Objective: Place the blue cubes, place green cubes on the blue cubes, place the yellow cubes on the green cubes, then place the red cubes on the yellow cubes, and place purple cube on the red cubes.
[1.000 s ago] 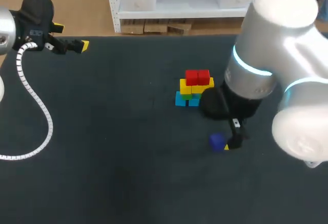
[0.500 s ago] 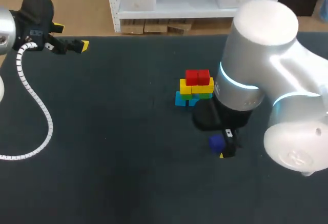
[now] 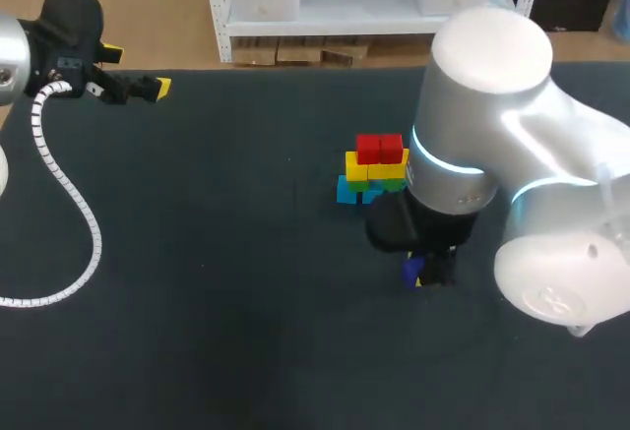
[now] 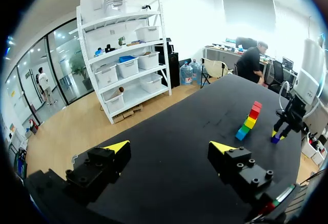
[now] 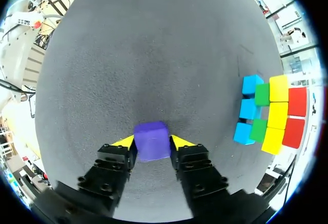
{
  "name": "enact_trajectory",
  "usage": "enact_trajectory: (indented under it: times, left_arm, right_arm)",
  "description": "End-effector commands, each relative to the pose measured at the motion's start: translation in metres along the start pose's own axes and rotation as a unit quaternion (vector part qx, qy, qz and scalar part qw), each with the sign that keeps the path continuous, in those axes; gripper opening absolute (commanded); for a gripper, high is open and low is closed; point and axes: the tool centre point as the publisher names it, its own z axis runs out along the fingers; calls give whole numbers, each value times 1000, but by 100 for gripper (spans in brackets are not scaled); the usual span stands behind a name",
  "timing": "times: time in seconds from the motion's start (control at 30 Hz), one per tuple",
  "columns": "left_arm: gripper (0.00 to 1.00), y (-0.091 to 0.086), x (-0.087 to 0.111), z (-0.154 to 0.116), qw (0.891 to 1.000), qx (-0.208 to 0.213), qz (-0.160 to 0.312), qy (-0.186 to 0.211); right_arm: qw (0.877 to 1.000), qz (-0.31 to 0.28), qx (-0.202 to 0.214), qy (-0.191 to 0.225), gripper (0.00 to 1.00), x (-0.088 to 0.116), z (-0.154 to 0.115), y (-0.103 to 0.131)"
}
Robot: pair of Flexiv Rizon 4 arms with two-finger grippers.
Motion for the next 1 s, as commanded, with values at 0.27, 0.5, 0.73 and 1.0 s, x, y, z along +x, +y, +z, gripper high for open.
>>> enact_trajectory:
  times: [0.27, 0.5, 0.73, 1.0]
  left_arm:
    - [100, 1, 2, -1, 1000, 3, 1, -4]
    - [100, 1, 2, -1, 1000, 3, 1, -4]
    - [100, 1, 2, -1, 1000, 3, 1, -4]
    - [100, 1, 2, -1, 1000, 3, 1, -4]
  right_arm:
    - [999, 13, -29, -10, 0, 6, -19, 5]
    - [998, 41, -55, -12, 0, 17, -42, 6]
    - [995, 73, -57, -23, 0, 27, -71, 4]
    - [994, 96, -41, -29, 0, 36, -102, -4]
